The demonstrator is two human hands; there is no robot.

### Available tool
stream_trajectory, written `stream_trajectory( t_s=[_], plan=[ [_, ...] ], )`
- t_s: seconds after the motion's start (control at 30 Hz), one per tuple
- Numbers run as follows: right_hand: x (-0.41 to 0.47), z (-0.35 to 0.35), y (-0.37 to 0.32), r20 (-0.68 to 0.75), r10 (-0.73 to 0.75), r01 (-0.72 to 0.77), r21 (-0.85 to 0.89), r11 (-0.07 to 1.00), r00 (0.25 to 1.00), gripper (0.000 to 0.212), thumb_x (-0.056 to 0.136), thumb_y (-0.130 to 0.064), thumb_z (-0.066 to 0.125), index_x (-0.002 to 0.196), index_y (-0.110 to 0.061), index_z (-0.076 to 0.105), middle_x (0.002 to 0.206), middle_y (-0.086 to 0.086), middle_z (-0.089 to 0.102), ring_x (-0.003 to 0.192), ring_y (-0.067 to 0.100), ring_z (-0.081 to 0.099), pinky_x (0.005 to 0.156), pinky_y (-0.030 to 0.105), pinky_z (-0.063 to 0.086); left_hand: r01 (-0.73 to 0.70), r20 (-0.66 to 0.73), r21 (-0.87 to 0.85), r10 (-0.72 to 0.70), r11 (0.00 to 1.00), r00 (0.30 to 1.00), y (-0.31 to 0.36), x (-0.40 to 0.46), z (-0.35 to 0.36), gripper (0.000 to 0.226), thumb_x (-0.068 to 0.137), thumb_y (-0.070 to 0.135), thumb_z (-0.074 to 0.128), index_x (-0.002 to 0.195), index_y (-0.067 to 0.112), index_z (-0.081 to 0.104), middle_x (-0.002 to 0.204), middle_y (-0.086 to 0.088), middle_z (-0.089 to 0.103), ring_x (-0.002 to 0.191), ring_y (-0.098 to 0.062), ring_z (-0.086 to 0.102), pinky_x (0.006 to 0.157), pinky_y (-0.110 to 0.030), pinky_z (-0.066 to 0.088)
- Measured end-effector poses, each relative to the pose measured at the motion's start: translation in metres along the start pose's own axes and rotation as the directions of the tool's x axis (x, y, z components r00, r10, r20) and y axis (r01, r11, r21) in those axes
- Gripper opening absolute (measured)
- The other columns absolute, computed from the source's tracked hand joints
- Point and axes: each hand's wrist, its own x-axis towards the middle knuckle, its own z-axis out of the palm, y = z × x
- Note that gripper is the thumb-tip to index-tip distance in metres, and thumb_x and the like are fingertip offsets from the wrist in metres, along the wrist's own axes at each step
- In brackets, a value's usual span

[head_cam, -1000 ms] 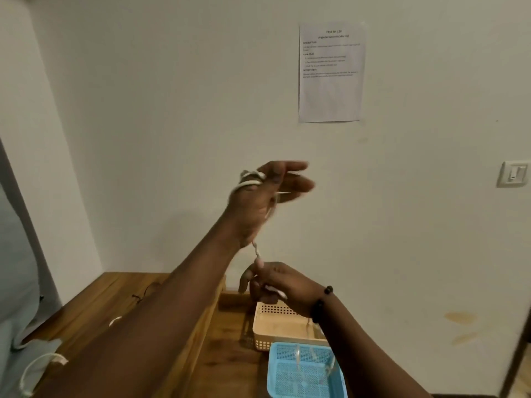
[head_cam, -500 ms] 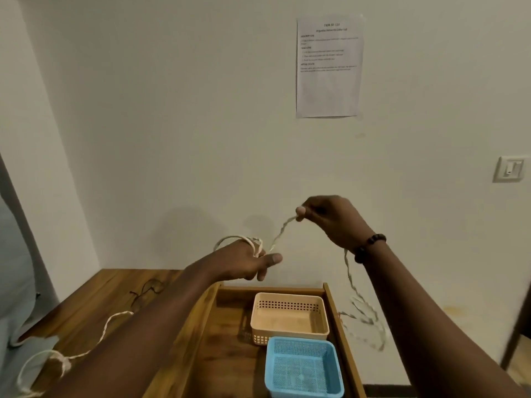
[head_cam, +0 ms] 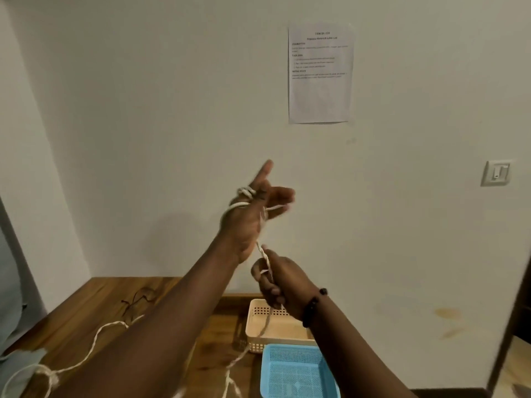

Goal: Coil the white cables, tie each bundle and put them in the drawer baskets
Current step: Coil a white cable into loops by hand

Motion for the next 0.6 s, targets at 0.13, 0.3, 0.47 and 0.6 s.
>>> stream_trajectory(
  t_s=[0.13,0.3,0.47,0.6],
  plan=[
    [-0.013,-0.018,-0.025,0.028,-0.001,0.011,-0.353,0.936,1.000,0.056,0.096,-0.060,0.037,0.092,-0.011,0.063,0.061,-0.001,0.055,0.047,0.011,0.047,0.051,0.021,0.044,0.113,-0.203,0.300,-0.052,0.947,0.978,-0.028,-0.003,-0.046,0.054,0.099,0.044,0.042,0.150,0.033,0.028,0.112,-0.002,0.072,0.108,-0.019,0.068,0.095,-0.036,0.052],
    [-0.010,-0.010,-0.051,0.019,0.048,-0.004,-0.905,0.425,0.999,0.028,0.094,-0.036,0.058,0.114,-0.016,0.062,0.088,0.000,0.066,0.071,0.010,0.060,0.068,0.024,0.052,0.410,-0.440,0.625,-0.134,0.665,0.888,-0.034,-0.012,-0.057,0.069,0.094,0.062,0.031,0.113,0.003,0.061,0.056,0.004,0.069,0.043,-0.010,0.064,0.039,-0.017,0.046],
    [-0.006,-0.017,-0.073,0.105,-0.096,0.119,-0.982,0.148,0.990,0.021,0.095,-0.032,0.057,0.109,-0.021,0.067,0.076,-0.003,0.067,0.065,0.008,0.057,0.060,0.022,0.046,0.315,-0.099,0.841,-0.449,0.439,0.888,-0.022,-0.037,-0.034,0.076,0.076,0.078,0.007,0.065,0.026,0.060,0.045,-0.002,0.054,0.039,-0.014,0.048,0.044,-0.022,0.043],
    [-0.014,-0.048,-0.087,0.249,0.007,0.023,-0.114,0.993,0.968,0.023,0.101,-0.023,0.049,0.108,-0.003,0.057,0.069,0.008,0.058,0.046,0.009,0.047,0.042,0.016,0.039,0.197,0.149,0.726,-0.430,0.658,0.890,-0.010,-0.043,-0.046,0.062,0.077,0.081,0.040,0.071,0.026,0.068,0.055,-0.006,0.050,0.047,-0.015,0.045,0.047,-0.026,0.040]
  ],
)
